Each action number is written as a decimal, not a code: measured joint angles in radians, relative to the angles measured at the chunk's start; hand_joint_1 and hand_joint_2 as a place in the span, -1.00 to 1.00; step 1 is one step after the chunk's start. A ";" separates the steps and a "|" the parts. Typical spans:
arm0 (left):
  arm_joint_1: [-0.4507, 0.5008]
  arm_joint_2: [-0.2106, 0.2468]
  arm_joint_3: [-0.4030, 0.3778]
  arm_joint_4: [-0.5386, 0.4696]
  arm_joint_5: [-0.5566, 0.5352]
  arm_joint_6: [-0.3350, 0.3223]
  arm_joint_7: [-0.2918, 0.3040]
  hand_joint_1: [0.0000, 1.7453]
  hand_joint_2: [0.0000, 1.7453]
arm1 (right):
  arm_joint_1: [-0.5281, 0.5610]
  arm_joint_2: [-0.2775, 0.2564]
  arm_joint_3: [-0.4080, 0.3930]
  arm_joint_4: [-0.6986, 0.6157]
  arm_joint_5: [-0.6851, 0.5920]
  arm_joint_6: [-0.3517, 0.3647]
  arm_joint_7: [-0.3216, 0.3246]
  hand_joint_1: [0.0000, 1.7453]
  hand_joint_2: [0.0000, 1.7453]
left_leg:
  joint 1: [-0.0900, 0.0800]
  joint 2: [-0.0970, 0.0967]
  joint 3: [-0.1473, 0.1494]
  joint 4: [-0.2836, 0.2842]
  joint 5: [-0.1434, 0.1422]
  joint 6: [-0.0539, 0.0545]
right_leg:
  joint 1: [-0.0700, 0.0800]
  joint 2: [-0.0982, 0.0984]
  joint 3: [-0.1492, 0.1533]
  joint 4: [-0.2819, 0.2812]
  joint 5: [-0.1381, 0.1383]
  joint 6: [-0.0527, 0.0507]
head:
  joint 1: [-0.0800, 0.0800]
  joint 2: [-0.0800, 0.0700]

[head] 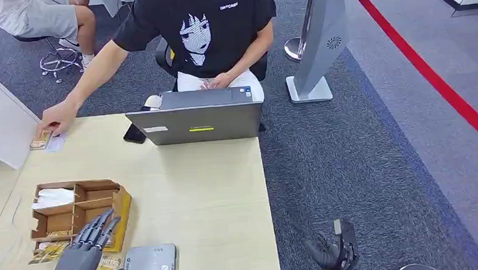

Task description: Pass the card to the sensor for recognition and then transmit it.

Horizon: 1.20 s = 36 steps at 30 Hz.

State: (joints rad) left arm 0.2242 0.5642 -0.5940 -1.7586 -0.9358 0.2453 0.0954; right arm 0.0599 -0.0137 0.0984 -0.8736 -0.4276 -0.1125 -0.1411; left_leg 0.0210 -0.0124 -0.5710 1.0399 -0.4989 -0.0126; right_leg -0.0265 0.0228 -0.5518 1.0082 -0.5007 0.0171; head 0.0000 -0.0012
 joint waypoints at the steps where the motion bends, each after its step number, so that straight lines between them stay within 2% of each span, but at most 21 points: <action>1: 0.003 0.006 0.000 -0.006 -0.003 0.010 0.008 -1.00 1.00 | 0.002 0.000 0.000 -0.002 0.000 0.000 0.000 -1.00 1.00 | 0.000 0.000 0.000 0.000 0.000 0.000 | 0.000 0.000 0.000 0.000 0.000 0.000 | 0.000 0.000; 4: 0.016 0.023 0.000 -0.025 -0.011 0.030 0.029 -1.00 1.00 | 0.006 0.000 -0.002 -0.005 0.000 -0.003 0.000 -1.00 1.00 | 0.000 0.000 0.000 0.000 0.000 0.000 | 0.000 0.000 0.000 0.000 0.000 0.000 | 0.000 0.000; 7: 0.048 0.049 0.002 -0.056 -0.021 0.069 0.076 -1.00 1.00 | 0.017 0.000 -0.008 -0.017 -0.001 -0.010 0.000 -1.00 1.00 | 0.000 0.000 0.000 0.000 0.000 0.000 | 0.000 0.000 0.000 0.000 0.000 0.000 | 0.000 0.000; 12: 0.155 0.123 0.053 -0.116 -0.049 0.138 0.215 -1.00 1.00 | 0.040 0.000 -0.027 -0.043 0.000 -0.018 -0.002 -1.00 1.00 | 0.000 0.000 0.000 0.000 -0.001 0.000 | 0.000 0.000 -0.001 0.000 -0.001 0.000 | 0.000 0.000; 16: 0.202 0.159 0.089 -0.139 -0.053 0.153 0.233 -1.00 1.00 | 0.048 0.000 -0.033 -0.055 0.000 -0.016 -0.002 -1.00 1.00 | 0.000 -0.001 -0.001 0.000 0.000 0.000 | 0.000 -0.001 0.000 0.000 -0.001 0.000 | 0.000 0.000; 20: 0.245 0.182 0.126 -0.142 -0.076 0.154 0.290 -1.00 1.00 | 0.053 0.000 -0.041 -0.064 0.003 -0.014 -0.002 -1.00 1.00 | 0.000 0.000 0.000 0.000 0.000 0.000 | 0.000 -0.001 0.000 0.000 0.000 0.000 | 0.000 0.000; 27: 0.289 0.198 0.193 -0.140 -0.098 0.179 0.299 -1.00 1.00 | 0.055 0.002 -0.049 -0.071 0.011 -0.013 0.000 -1.00 1.00 | 0.000 -0.001 -0.001 0.000 0.000 0.000 | 0.000 -0.001 0.000 0.000 0.000 0.000 | 0.000 0.000; 36: 0.296 0.199 0.237 -0.116 -0.125 0.203 0.269 -1.00 1.00 | 0.053 0.005 -0.050 -0.071 0.018 -0.010 0.001 -1.00 1.00 | 0.000 -0.001 0.000 0.000 0.000 0.000 | 0.000 -0.001 0.000 0.000 0.000 0.000 | 0.000 0.000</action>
State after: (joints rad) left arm 0.5199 0.7630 -0.3570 -1.8746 -1.0609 0.4482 0.3639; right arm 0.1125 -0.0088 0.0488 -0.9445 -0.4101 -0.1225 -0.1404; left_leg 0.0212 -0.0134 -0.5714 1.0395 -0.4990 -0.0129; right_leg -0.0264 0.0215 -0.5517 1.0083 -0.5011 0.0169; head 0.0000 -0.0011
